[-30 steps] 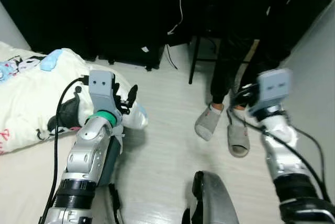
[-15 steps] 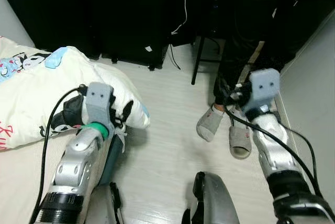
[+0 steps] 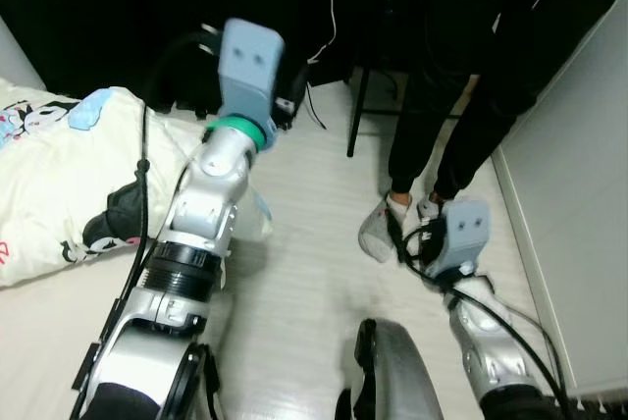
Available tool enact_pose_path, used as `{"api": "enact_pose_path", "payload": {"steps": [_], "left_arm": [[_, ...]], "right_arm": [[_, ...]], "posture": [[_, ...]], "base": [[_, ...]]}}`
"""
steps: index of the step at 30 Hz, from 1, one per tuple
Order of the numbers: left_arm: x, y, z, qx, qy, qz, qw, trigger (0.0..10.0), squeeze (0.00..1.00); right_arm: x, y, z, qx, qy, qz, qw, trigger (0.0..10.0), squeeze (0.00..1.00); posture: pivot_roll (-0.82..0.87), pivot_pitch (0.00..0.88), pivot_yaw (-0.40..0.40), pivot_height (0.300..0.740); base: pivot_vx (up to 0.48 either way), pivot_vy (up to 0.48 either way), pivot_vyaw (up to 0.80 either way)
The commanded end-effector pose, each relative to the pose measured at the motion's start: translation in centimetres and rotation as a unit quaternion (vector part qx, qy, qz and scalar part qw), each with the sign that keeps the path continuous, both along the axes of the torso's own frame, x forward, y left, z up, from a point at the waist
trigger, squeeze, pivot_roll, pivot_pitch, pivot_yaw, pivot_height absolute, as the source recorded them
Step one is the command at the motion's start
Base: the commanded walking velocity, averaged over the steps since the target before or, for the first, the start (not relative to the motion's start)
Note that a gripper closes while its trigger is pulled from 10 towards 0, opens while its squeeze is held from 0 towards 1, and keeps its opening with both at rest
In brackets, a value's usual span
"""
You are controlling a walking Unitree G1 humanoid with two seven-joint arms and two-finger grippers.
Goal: Clean up the room
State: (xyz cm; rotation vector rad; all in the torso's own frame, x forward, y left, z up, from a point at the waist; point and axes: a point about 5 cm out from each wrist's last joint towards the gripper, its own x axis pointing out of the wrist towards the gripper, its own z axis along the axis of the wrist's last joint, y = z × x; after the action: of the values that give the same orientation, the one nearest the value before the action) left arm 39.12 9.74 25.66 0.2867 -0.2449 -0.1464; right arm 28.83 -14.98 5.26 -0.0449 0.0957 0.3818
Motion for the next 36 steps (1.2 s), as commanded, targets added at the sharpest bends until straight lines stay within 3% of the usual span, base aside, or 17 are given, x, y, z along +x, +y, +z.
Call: {"api": "enact_pose_path", "payload": {"steps": [1,5,8,9,10,13,17,20,23,24,26,28,31,33,35,36], "left_arm": [[0.4,-0.3,-0.1,0.024,-0.004,0.018,1.000,10.0,0.00],[1.2,0.6,-1.2,0.013,0.033,0.057,0.998,10.0,0.00],[1.8,5.5,-1.4,-0.072,0.061,0.165,0.982,10.0,0.00],[1.8,5.5,-1.4,-0.072,0.061,0.165,0.982,10.0,0.00],[1.8,6.9,-1.1,-0.080,0.050,0.198,0.976,10.0,0.00],[1.4,10.3,-1.1,-0.049,0.019,0.309,0.950,10.0,0.00],[1.3,11.0,-1.8,-0.033,0.024,0.331,0.943,10.0,0.00],[1.5,8.9,-4.6,0.013,0.094,0.244,0.965,10.0,0.00],[1.4,8.2,-5.3,0.021,0.112,0.221,0.969,10.0,0.00],[1.3,7.3,-6.5,0.027,0.144,0.192,0.970,10.0,0.00],[0.8,6.8,-8.2,0.022,0.174,0.196,0.965,10.0,0.00],[0.6,7.5,-8.7,0.011,0.166,0.245,0.955,10.0,0.00],[0.5,8.1,-8.6,0.004,0.149,0.277,0.949,10.0,0.00],[0.5,9.1,-7.0,-0.023,0.091,0.333,0.938,10.0,0.00],[0.5,9.5,-6.3,-0.035,0.069,0.348,0.934,10.0,0.00],[0.5,10.0,-4.9,-0.049,0.029,0.356,0.933,10.0,0.00]], "right_arm": [[-1.9,0.8,-3.1,0.003,0.083,0.034,0.996,10.0,0.00],[-3.3,0.7,-4.9,0.005,0.124,0.025,0.992,10.0,0.00],[-4.1,0.0,-5.4,0.017,0.131,-0.011,0.991,10.0,0.00],[-4.1,0.0,-5.4,0.017,0.131,-0.011,0.991,10.0,0.00],[-4.1,-0.1,-5.3,0.020,0.129,-0.014,0.991,10.0,0.00],[-3.8,0.1,-4.9,0.021,0.126,-0.006,0.992,10.0,0.00],[-3.4,0.2,-4.6,0.020,0.121,0.001,0.992,10.0,0.00],[-2.9,0.2,-4.0,0.030,0.107,-0.005,0.994,10.0,0.00],[-2.9,0.2,-3.9,0.031,0.106,-0.007,0.994,10.0,0.00],[-3.0,0.1,-3.9,0.031,0.107,-0.007,0.994,10.0,0.00],[-3.0,0.0,-4.0,0.028,0.107,-0.010,0.994,10.0,0.00],[-2.9,-0.1,-3.9,0.029,0.105,-0.014,0.994,10.0,0.00],[-2.8,-0.1,-3.7,0.031,0.101,-0.016,0.994,10.0,0.00],[-2.6,-0.1,-3.4,0.033,0.095,-0.017,0.995,10.0,0.00],[-2.5,-0.1,-3.3,0.033,0.093,-0.017,0.995,10.0,0.00],[-2.6,-0.1,-3.3,0.033,0.093,-0.017,0.995,10.0,0.00]], "posture": [[-0.04,0.149,0.008,0.548],[-0.05,0.153,0.010,0.548],[-0.06,0.158,0.013,0.548],[-0.06,0.158,0.013,0.548],[-0.04,0.165,0.012,0.548],[-0.04,0.165,0.012,0.548],[-0.04,0.168,0.011,0.548],[-0.04,0.171,0.013,0.548],[-0.04,0.171,0.013,0.548],[-0.03,0.180,0.013,0.548],[-0.03,0.180,0.013,0.548],[-0.03,0.180,0.013,0.548],[-0.03,0.180,0.013,0.548],[-0.04,0.183,0.011,0.548],[-0.04,0.183,0.011,0.548],[-0.04,0.184,0.011,0.548]], "base": [[0.000,0.000,0.00],[0.000,0.000,0.00],[0.000,0.000,0.00],[0.000,0.000,0.00],[0.000,0.000,0.00],[0.000,0.000,0.00],[0.000,0.000,0.00],[0.000,0.000,0.00],[0.000,0.000,0.00],[0.000,0.000,0.00],[0.000,0.000,0.00],[0.000,0.000,0.00],[0.000,0.000,0.00],[0.000,0.000,0.00],[0.000,0.000,0.00],[0.000,0.000,0.00]]}}
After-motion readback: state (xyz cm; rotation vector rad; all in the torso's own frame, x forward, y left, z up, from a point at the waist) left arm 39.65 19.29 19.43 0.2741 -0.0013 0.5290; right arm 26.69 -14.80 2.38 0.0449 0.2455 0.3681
